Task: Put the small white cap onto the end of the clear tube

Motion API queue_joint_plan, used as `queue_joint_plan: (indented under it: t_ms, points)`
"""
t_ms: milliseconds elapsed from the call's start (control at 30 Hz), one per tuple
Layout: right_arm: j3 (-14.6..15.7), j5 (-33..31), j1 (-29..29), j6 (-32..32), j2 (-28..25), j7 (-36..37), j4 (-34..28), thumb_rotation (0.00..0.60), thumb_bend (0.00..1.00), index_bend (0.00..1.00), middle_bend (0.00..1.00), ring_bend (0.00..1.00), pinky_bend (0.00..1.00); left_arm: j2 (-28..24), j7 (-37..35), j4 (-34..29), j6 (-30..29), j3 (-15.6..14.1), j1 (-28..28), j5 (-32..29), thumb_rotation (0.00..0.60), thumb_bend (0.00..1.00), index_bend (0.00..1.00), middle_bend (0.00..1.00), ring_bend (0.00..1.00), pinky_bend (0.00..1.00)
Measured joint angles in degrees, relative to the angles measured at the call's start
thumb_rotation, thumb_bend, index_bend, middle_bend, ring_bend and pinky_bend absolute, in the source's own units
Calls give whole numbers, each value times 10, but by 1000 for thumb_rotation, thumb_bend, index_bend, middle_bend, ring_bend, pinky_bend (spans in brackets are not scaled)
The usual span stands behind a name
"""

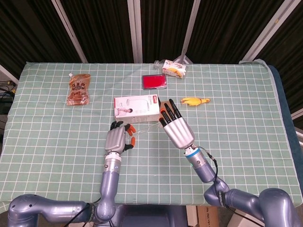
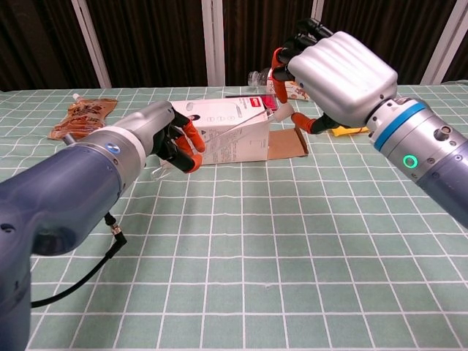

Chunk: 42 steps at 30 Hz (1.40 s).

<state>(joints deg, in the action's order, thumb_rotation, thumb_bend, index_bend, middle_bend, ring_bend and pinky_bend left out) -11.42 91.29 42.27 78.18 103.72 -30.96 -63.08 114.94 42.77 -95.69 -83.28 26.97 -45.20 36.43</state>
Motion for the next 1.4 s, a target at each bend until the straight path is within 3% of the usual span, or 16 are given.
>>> queue_joint_plan:
  t_ms: [1400]
  points:
    - [-1,-7,-6,2,-2,-8,-12,600,457,583,290,154,2,15,-17,18,6,-6,-5,11,600,711,508,535,134,19]
